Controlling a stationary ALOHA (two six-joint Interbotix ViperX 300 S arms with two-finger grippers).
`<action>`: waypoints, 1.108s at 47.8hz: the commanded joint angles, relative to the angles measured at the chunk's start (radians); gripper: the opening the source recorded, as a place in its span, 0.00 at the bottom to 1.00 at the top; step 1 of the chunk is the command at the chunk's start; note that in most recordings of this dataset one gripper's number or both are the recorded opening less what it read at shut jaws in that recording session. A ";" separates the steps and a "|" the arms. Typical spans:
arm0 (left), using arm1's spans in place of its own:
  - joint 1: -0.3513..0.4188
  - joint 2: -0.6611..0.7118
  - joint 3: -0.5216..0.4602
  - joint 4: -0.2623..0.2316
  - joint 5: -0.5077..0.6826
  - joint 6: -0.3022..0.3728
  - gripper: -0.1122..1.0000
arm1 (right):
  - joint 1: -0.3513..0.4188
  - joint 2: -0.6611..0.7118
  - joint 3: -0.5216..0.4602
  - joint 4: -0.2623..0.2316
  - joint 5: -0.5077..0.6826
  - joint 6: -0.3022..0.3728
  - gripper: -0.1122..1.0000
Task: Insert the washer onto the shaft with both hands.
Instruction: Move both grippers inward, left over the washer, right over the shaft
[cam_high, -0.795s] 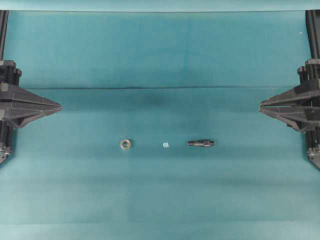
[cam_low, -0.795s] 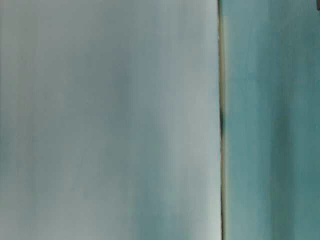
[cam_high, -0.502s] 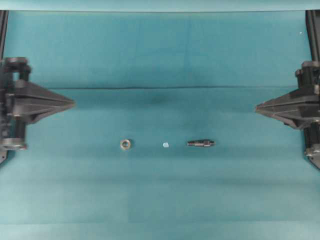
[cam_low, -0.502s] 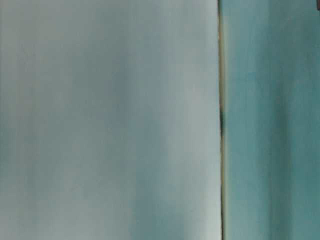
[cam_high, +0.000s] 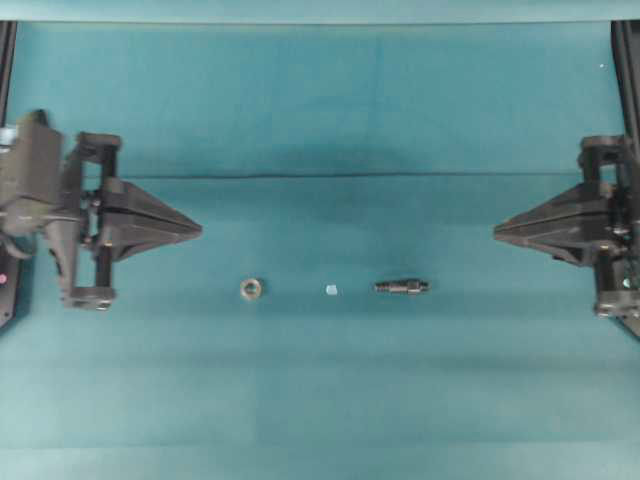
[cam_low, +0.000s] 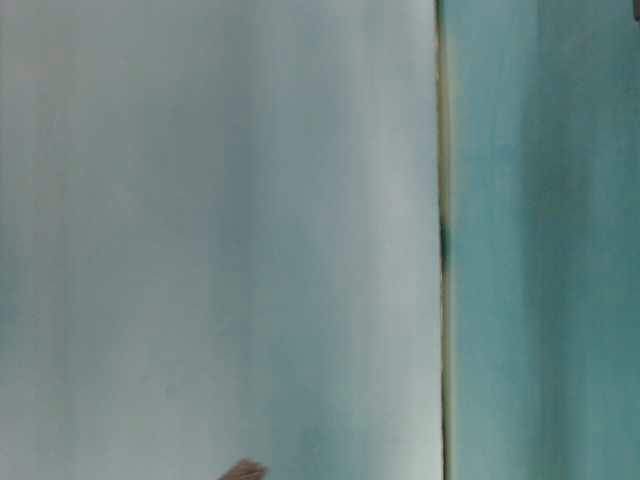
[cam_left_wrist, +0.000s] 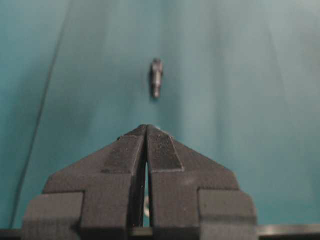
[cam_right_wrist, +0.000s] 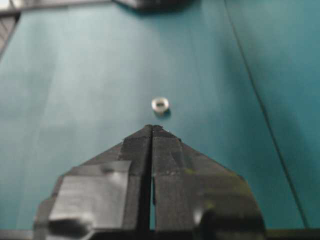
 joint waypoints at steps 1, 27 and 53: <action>-0.003 0.034 -0.051 0.003 0.057 -0.003 0.12 | -0.009 0.054 -0.051 0.005 0.025 0.011 0.01; -0.014 0.288 -0.276 0.003 0.400 -0.043 0.12 | -0.011 0.486 -0.302 -0.002 0.301 0.043 0.01; -0.043 0.431 -0.288 0.003 0.407 -0.044 0.12 | 0.025 0.634 -0.413 -0.015 0.552 -0.051 0.01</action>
